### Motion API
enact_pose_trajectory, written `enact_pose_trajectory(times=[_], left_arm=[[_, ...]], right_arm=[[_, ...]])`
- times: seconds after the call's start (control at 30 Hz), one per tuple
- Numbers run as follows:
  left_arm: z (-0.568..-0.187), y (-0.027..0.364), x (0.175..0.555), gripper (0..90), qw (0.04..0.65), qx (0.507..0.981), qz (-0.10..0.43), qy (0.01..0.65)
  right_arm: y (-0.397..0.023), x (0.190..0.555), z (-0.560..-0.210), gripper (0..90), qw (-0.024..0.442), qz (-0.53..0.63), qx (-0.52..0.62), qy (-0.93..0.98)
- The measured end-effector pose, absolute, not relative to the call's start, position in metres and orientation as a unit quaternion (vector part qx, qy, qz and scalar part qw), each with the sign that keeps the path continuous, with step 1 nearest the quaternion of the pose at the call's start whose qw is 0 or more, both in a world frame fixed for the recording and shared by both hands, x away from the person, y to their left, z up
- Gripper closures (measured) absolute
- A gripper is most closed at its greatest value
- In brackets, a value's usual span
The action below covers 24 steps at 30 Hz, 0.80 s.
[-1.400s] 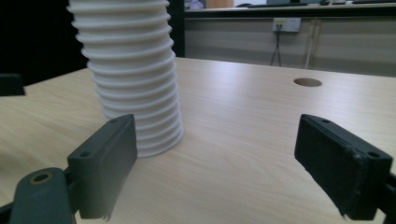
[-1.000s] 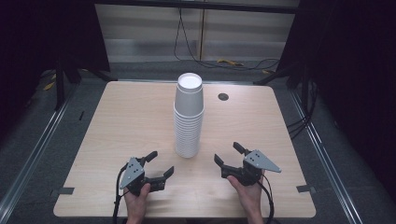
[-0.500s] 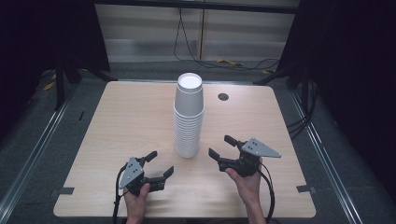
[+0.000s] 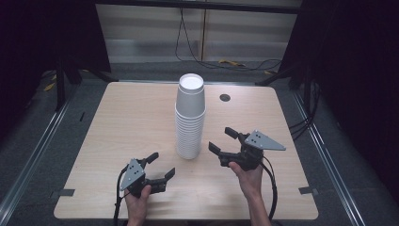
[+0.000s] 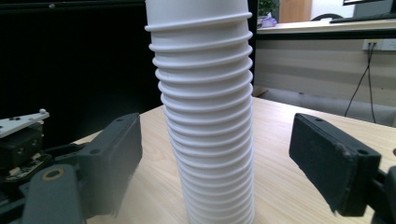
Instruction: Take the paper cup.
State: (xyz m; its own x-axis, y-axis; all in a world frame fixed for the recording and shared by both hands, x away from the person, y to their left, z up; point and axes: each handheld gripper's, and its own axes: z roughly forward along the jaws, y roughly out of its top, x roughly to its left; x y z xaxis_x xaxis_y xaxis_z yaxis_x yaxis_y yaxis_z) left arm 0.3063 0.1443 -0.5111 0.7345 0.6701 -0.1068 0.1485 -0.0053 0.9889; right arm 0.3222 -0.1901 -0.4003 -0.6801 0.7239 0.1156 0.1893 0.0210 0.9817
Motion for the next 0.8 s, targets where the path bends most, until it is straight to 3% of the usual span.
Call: enact_pose_trajectory(times=[0.1, 0.47, 0.53, 0.8], left_arm=[[-0.511, 0.144, 0.306, 15.8, 0.637, 0.679, 0.205, 0.302], [-0.511, 0.144, 0.306, 15.8, 0.637, 0.679, 0.206, 0.302], [-0.511, 0.144, 0.306, 15.8, 0.637, 0.679, 0.206, 0.302], [-0.511, 0.145, 0.306, 15.8, 0.634, 0.681, 0.21, 0.299]], right_arm=[[-0.19, 0.325, -0.396, 22.8, 0.205, 0.613, 0.328, 0.689], [-0.191, 0.332, -0.373, 19.4, 0.201, 0.623, 0.314, 0.688], [-0.189, 0.333, -0.369, 15.3, 0.208, 0.622, 0.317, 0.685], [-0.181, 0.342, -0.352, 16.5, 0.188, 0.617, 0.299, 0.704]])
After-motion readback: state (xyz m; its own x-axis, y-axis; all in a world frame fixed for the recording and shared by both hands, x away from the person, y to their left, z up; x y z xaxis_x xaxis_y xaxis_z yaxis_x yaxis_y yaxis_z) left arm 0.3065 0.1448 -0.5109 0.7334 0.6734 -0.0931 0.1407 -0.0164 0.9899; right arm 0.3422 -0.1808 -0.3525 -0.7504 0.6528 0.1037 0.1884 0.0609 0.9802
